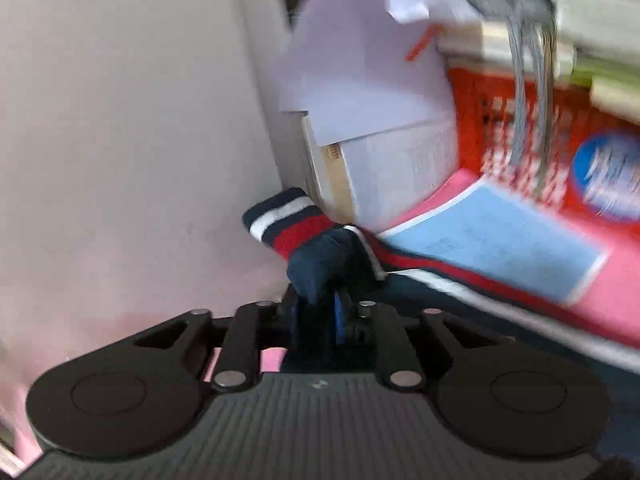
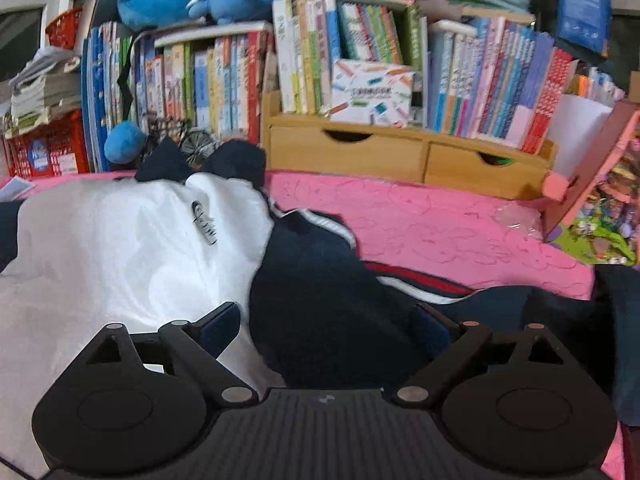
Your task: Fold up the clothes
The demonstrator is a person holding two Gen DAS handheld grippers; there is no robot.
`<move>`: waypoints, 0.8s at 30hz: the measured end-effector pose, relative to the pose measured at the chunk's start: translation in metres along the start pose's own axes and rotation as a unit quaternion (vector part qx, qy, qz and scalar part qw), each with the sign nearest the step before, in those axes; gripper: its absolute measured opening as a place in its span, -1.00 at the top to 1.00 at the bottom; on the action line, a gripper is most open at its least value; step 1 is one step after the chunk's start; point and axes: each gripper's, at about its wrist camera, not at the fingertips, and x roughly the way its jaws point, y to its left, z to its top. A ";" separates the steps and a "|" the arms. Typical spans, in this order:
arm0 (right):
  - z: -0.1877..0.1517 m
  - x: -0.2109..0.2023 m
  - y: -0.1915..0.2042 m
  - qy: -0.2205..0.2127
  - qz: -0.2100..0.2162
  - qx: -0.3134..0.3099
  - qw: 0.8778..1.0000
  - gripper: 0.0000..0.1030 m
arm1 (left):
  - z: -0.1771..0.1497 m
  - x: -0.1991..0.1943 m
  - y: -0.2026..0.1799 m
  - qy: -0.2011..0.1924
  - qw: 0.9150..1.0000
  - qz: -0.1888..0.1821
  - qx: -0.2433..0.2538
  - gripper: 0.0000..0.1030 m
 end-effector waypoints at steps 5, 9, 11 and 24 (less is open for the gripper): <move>-0.012 -0.031 -0.028 -0.004 0.023 0.036 0.999 -0.88 | -0.012 -0.048 -0.018 -0.015 0.996 -0.077 0.048 0.43; -0.032 -0.062 -0.028 -0.010 0.044 0.019 0.999 -0.92 | -0.025 -0.095 -0.032 -0.010 0.981 -0.171 0.088 0.39; -0.041 -0.079 -0.023 -0.020 0.048 0.003 0.999 -0.99 | -0.036 -0.123 -0.035 -0.009 0.968 -0.226 0.106 0.39; -0.143 -0.182 0.028 -0.114 0.019 -0.133 0.984 -1.00 | -0.222 -0.386 0.069 -0.130 0.850 -0.460 0.218 -0.65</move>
